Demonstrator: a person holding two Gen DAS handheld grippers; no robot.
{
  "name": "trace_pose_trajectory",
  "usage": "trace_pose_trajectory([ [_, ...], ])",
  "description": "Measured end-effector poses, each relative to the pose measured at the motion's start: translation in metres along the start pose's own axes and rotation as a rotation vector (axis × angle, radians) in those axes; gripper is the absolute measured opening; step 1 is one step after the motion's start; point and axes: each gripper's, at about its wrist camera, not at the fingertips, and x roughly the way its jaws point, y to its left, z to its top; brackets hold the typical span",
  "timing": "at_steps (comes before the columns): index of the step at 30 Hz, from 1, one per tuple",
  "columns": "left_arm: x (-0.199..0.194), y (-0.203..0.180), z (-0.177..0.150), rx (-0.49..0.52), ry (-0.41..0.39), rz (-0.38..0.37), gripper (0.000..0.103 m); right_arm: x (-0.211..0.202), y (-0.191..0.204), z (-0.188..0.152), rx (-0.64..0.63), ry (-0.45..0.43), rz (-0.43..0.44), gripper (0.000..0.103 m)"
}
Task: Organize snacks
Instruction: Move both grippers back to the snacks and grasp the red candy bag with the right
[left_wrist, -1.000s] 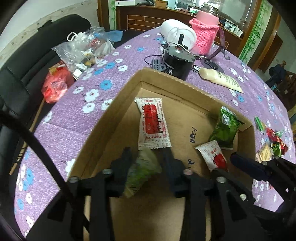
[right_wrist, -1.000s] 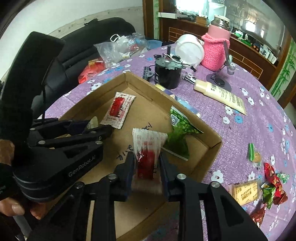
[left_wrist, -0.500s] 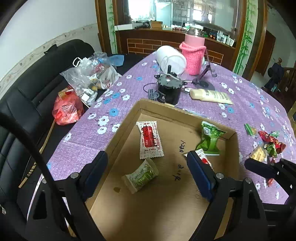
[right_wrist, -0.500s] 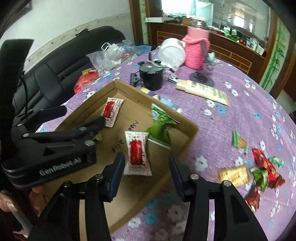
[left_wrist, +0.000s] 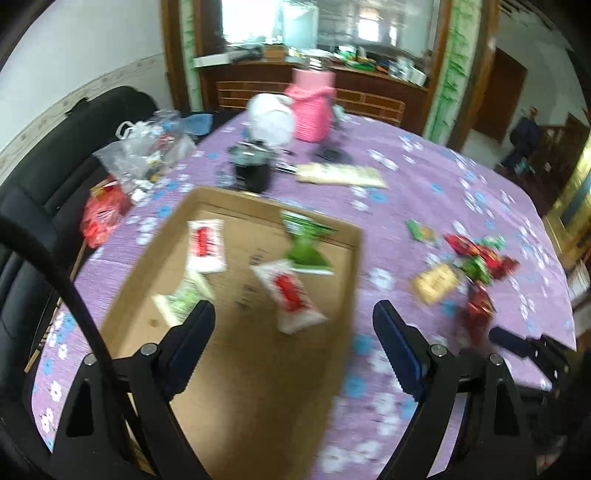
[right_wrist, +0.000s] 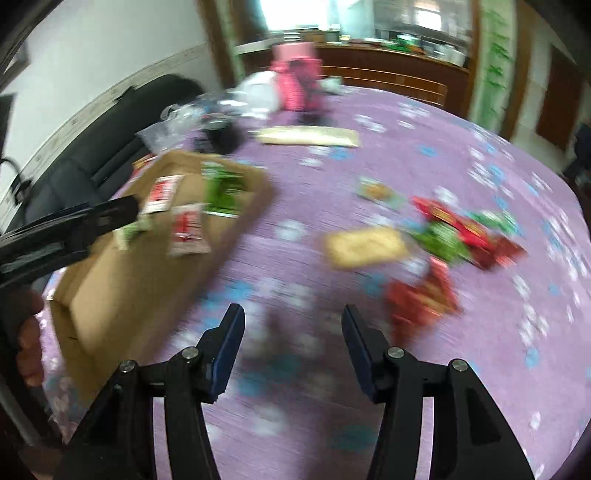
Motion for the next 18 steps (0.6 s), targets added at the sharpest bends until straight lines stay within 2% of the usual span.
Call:
trace_pose_trajectory([
  [4,0.003,-0.043,-0.004,0.058,0.015,-0.019,0.088,-0.003,-0.059,-0.007,0.093,0.001,-0.047,0.057],
  [7,0.013,-0.068,-0.003,0.08,0.045,-0.01,0.088,0.005,-0.081,-0.005,0.102,0.017,-0.023,0.06],
  [9,0.016,-0.078,-0.003,0.082,0.046,-0.003,0.088,0.016,-0.084,0.0,0.079,0.042,0.007,0.061],
  [12,0.019,-0.083,-0.004,0.084,0.058,0.003,0.088,0.029,-0.075,0.008,-0.007,0.036,0.03,0.064],
  [13,0.019,-0.083,-0.005,0.085,0.058,0.011,0.088,0.034,-0.074,0.011,-0.021,0.034,0.038,0.068],
  [18,0.025,-0.081,0.002,0.065,0.06,0.037,0.088,0.052,-0.068,0.021,-0.047,0.028,0.069,0.07],
])
